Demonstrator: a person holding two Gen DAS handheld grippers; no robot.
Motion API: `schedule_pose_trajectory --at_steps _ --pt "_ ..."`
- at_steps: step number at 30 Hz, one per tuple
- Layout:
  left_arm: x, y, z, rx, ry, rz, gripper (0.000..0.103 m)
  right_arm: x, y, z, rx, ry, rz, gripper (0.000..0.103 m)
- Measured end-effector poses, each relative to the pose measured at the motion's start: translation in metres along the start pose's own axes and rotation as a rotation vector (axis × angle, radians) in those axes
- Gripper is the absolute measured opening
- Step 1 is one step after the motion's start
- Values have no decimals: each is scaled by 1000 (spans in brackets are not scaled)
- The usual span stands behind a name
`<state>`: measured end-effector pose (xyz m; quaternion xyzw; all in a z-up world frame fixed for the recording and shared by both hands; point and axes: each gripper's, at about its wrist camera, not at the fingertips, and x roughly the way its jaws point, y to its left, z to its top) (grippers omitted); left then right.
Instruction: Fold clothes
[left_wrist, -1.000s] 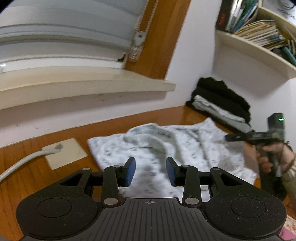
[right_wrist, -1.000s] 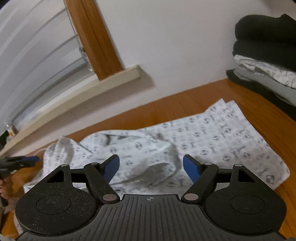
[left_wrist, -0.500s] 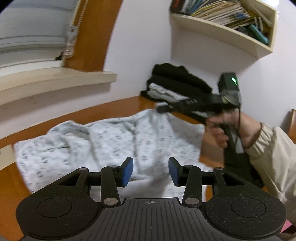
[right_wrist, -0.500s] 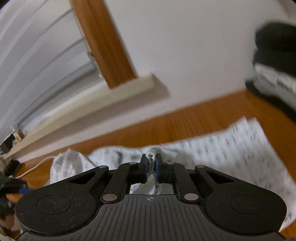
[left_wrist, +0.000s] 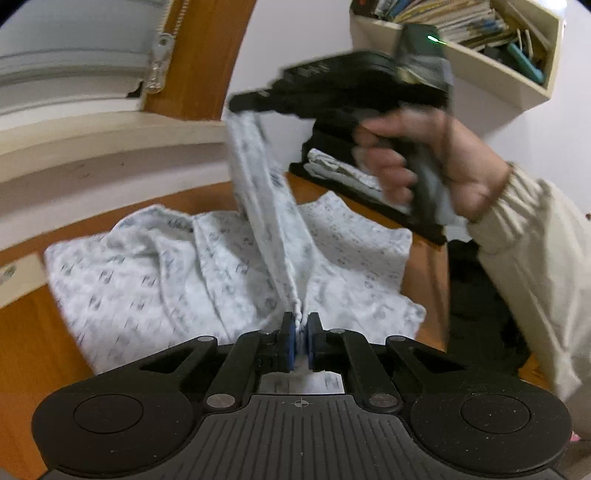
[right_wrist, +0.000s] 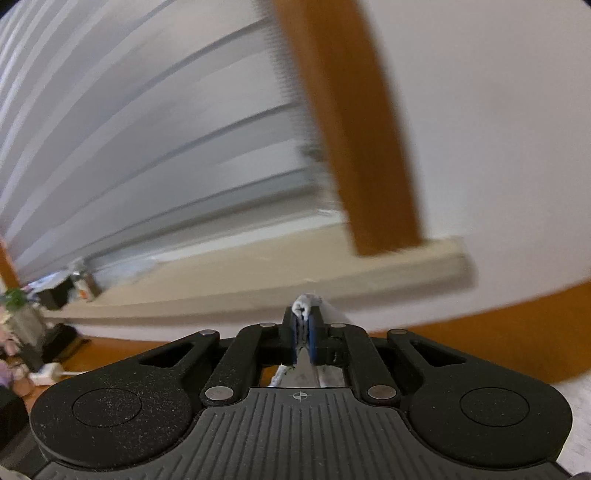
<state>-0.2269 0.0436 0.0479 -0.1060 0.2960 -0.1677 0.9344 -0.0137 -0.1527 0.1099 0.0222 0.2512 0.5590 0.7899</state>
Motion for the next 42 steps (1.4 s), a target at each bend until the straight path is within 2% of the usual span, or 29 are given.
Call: schedule_pose_trajectory --at_steps 5,7,8,9,12,16,20,23,25,31,33,37,40,41,42 --pt "-23 10 -19 -72 36 -32 9 49 44 -3 -53 73 85 10" --pt "-31 14 -22 -81 38 -41 16 57 55 -12 -74 107 89 16" --pt "-35 17 -22 -86 34 -50 19 59 59 -17 -83 118 90 25" --pt "-39 21 -22 -87 21 -49 20 58 62 -21 -93 124 89 33" --pt "-45 37 -12 -100 -27 19 20 38 55 -34 -133 126 60 35" --pt "-33 64 11 -131 -69 115 22 2 39 -62 -201 137 -9 44" --pt "-7 94 34 -177 -80 159 24 -23 31 -100 -213 170 -9 44" --pt "14 104 43 -207 -84 158 24 -26 34 -119 -215 173 -4 44" --pt "20 109 43 -225 -114 146 24 -22 38 -120 -214 157 -6 45" --pt "11 123 37 -256 -146 189 24 2 64 -109 -199 144 52 53" --pt "6 127 35 -262 -151 188 24 11 78 -112 -228 163 60 61" --pt "1 128 35 -252 -158 196 24 30 95 -124 -291 233 15 62" --pt "1 125 36 -232 -158 192 24 29 92 -124 -288 216 -6 60" --pt "1 124 36 -226 -159 189 24 25 89 -123 -271 203 -6 54" --pt "1 123 36 -222 -159 185 24 21 84 -121 -253 188 -4 38"
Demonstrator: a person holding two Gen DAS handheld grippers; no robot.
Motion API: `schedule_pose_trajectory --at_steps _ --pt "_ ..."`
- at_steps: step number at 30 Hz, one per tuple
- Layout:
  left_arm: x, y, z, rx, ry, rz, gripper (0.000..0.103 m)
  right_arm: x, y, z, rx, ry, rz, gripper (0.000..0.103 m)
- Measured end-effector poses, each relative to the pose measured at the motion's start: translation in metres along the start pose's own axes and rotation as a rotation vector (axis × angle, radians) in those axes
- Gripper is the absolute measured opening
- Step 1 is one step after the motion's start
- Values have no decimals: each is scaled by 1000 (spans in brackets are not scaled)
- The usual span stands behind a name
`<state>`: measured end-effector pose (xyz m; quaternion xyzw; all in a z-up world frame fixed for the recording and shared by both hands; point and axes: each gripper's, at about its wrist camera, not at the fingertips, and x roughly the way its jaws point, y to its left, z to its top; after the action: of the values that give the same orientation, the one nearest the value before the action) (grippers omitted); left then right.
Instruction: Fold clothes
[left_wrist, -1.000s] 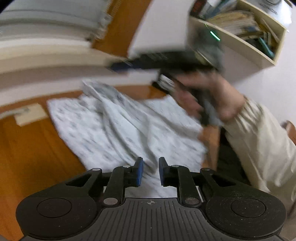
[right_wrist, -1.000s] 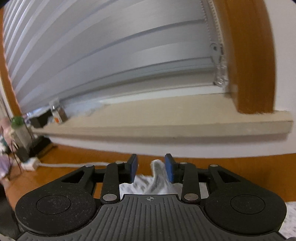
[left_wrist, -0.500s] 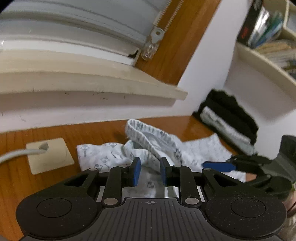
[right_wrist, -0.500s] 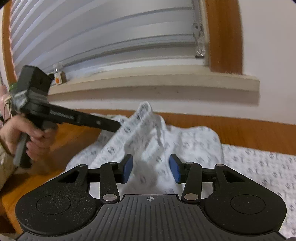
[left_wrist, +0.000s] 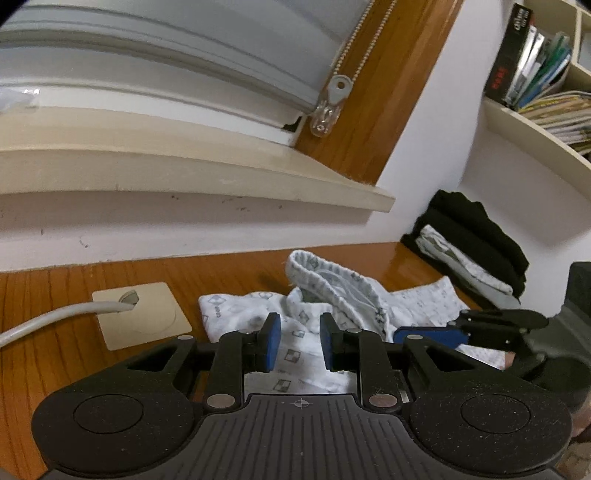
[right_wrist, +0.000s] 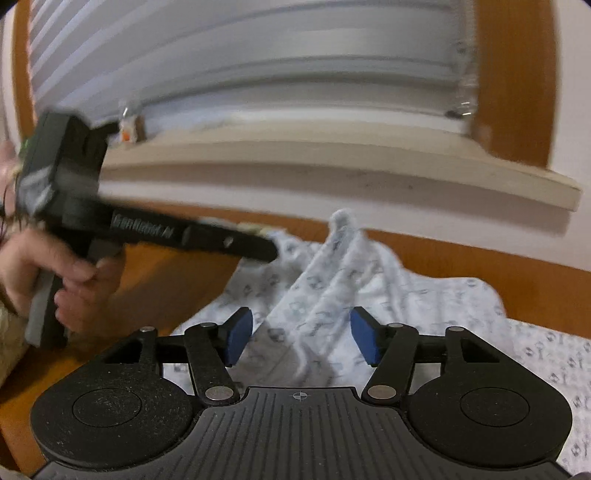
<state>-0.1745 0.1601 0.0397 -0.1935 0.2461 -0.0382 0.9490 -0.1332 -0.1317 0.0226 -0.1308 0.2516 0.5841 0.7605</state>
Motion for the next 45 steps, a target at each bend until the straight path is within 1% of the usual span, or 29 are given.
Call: schedule_pose_trajectory --at_steps 1,2,3,5,6,7,8,9,10,11,13,14,15,17,20,21,22,23,28,31,32,33,34,36,38,40,42,44,45 --pt "0 -1 0 3 0 -1 24 -4 -4 -1 18 -15 2 32" --pt "0 -1 -1 5 0 0 24 -8 -9 -1 35 -29 4 18" --pt "1 -1 -1 7 1 2 24 -11 -12 -2 48 -42 -1 8" --pt "1 -1 -1 7 4 10 24 -16 -20 -3 73 -59 -10 10" --pt "2 0 -1 5 4 15 24 -16 -23 -3 94 -60 -2 14" --pt "2 1 -1 1 3 19 27 -16 -23 -3 103 -63 -1 16" --pt "2 2 -1 -2 3 23 29 -15 -20 -2 97 -63 -5 33" --pt "3 3 -2 -3 4 25 29 -13 -16 -1 84 -64 -11 56" --pt "3 3 -2 -3 6 26 29 -9 -11 -1 67 -59 -17 64" --pt "3 4 -2 -3 6 26 29 -5 -6 0 49 -50 -25 71" --pt "3 3 -2 5 8 22 29 6 0 -1 19 -19 -33 70" --pt "3 2 -2 9 10 20 29 11 1 -2 12 -5 -28 62" --pt "3 2 -2 14 11 17 29 11 -2 -3 24 -7 -16 40" --pt "3 1 -3 23 13 12 29 2 -12 -5 86 -50 17 22" --pt "4 -1 -4 31 24 -3 29 -28 -35 -11 227 -176 80 18" --pt "6 -2 -5 32 34 -13 29 -36 -41 -13 258 -206 80 13" --pt "8 -3 -6 39 48 -20 30 -42 -47 -15 272 -227 63 13" --pt "11 -5 -7 48 61 -27 34 -47 -51 -17 284 -240 51 13" --pt "17 -14 -11 80 66 -15 34 -53 -63 -22 310 -256 31 13" --pt "15 -9 -7 45 29 21 34 -40 -47 -16 237 -190 28 27" --pt "13 -6 -6 34 23 28 34 -34 -37 -13 192 -163 18 38" --pt "12 -2 -5 24 18 35 34 -28 -26 -10 140 -134 7 45" --pt "10 3 -4 13 12 41 34 -22 -16 -8 91 -104 -3 46" --pt "10 4 -4 14 15 47 34 -11 1 -6 20 -53 -9 55" --pt "11 5 -5 18 21 52 34 -2 13 -8 -38 -18 -26 58" --pt "11 6 -5 22 26 57 34 1 17 -12 -58 -21 -44 53" --pt "11 3 -6 38 32 49 34 -5 14 -16 -25 -70 -45 22" --pt "11 0 -7 55 36 39 34 -20 1 -21 76 -151 2 21" --pt "12 -2 -7 60 37 34 34 -26 -9 -24 141 -179 39 14"
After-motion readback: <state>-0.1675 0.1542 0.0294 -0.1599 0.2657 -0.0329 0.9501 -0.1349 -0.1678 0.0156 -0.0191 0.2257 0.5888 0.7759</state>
